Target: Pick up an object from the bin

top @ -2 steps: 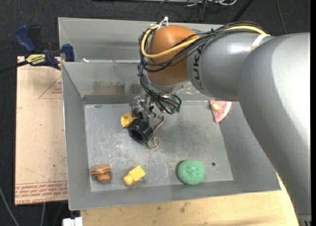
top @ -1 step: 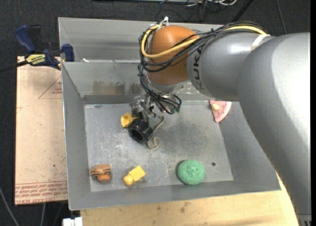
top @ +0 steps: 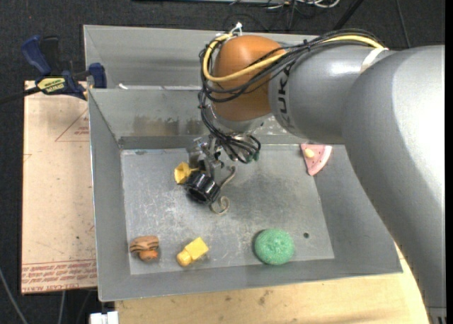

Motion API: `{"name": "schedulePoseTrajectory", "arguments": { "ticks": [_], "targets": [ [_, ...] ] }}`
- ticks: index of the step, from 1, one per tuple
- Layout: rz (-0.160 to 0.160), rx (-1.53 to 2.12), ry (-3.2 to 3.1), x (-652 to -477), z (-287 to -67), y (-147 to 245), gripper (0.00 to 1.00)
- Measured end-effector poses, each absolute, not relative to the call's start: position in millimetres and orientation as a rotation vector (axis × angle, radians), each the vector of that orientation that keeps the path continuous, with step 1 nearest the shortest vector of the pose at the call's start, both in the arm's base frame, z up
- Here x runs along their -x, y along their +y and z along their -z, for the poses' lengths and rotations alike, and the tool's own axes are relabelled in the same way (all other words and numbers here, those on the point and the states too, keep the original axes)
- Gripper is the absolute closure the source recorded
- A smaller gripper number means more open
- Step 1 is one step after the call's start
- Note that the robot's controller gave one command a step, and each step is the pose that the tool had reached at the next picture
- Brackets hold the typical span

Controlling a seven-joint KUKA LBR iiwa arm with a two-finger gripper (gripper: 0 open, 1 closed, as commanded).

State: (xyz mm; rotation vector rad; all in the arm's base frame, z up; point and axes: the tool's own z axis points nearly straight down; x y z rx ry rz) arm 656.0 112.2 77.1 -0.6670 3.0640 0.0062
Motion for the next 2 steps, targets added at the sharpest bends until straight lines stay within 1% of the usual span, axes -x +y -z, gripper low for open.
{"name": "schedulePoseTrajectory", "arguments": {
  "ticks": [2],
  "targets": [
    [-0.003, 0.668, 3.065, -656.4, -97.2, 112.2, 1.00]
  ]
}}
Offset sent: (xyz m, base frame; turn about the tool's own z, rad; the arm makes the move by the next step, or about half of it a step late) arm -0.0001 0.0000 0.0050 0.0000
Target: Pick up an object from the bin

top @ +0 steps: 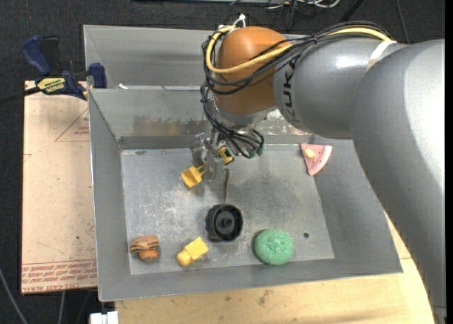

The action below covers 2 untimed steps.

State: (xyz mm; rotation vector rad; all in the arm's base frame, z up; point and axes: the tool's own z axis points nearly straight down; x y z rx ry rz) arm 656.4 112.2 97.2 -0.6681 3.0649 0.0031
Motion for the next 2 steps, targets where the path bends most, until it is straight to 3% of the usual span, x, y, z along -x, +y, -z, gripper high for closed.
{"name": "schedulePoseTrajectory", "arguments": {
  "ticks": [2],
  "targets": [
    [-0.003, 0.668, 3.071, -655.2, -124.8, 112.4, 1.00]
  ]
}}
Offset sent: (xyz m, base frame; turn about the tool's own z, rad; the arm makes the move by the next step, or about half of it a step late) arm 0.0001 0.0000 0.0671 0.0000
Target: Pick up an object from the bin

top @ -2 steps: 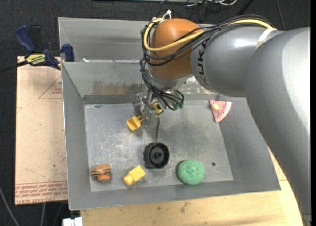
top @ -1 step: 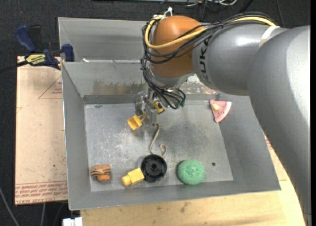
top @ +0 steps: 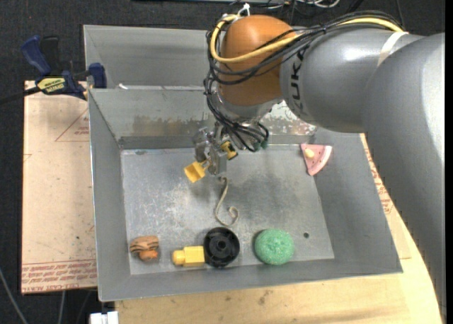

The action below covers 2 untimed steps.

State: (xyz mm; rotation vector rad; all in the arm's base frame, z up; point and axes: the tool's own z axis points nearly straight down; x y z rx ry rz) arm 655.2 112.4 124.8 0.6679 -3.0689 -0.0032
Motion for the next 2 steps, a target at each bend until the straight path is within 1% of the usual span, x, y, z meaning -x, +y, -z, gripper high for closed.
{"name": "schedulePoseTrajectory", "arguments": {
  "ticks": [2],
  "targets": [
    [0.002, -0.669, -3.073, -656.3, -158.4, 112.7, 1.00]
  ]
}}
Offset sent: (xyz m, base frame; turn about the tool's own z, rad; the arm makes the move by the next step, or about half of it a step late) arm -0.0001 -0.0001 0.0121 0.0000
